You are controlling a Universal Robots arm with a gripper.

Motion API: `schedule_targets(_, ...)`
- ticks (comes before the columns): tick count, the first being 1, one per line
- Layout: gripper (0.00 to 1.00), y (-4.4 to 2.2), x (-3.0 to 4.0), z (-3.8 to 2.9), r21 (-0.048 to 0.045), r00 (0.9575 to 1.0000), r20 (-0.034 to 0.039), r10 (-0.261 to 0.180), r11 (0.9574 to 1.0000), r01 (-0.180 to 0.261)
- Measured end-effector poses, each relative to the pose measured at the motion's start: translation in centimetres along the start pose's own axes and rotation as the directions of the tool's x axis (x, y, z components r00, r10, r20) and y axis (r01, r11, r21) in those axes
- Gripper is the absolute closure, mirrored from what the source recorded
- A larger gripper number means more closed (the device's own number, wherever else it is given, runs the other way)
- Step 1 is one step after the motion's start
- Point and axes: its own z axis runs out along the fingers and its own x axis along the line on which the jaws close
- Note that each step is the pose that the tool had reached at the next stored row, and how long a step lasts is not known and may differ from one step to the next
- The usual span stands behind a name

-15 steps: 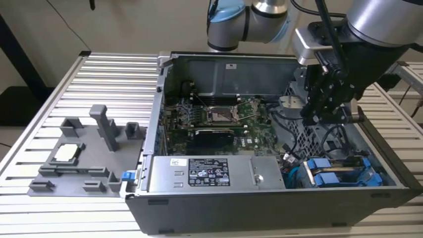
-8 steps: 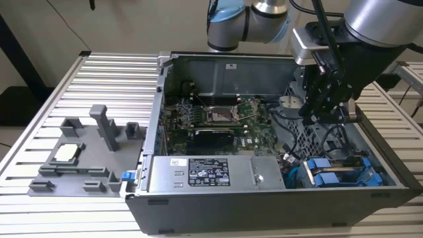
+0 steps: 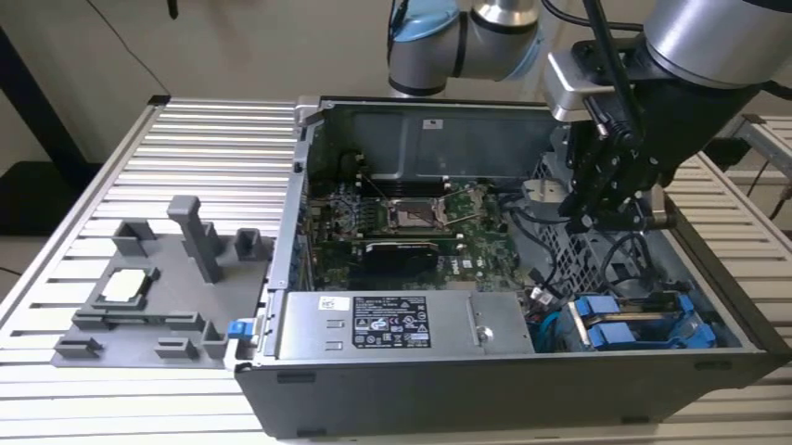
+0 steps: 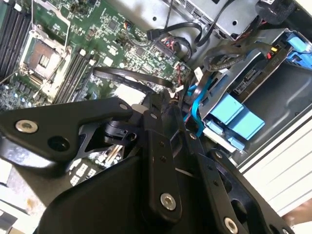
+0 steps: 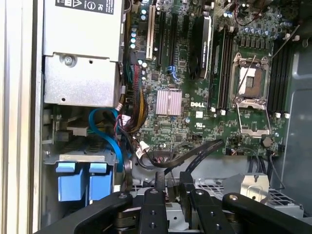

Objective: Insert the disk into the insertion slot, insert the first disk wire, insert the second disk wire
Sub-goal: 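Insert the first disk wire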

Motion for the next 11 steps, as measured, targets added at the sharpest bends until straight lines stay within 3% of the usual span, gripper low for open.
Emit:
schedule_targets(2, 0.75, 0.0, 0.0, 0.0, 0.0, 1.0, 0.0003, 0.0, 1.0, 0.0)
schedule_targets(3, 0.82, 0.0, 0.0, 0.0, 0.0, 1.0, 0.0005, 0.0, 1.0, 0.0)
schedule_targets(11, 0.85, 0.0, 0.0, 0.0, 0.0001, 1.0, 0.0016, 0.0, 1.0, 0.0)
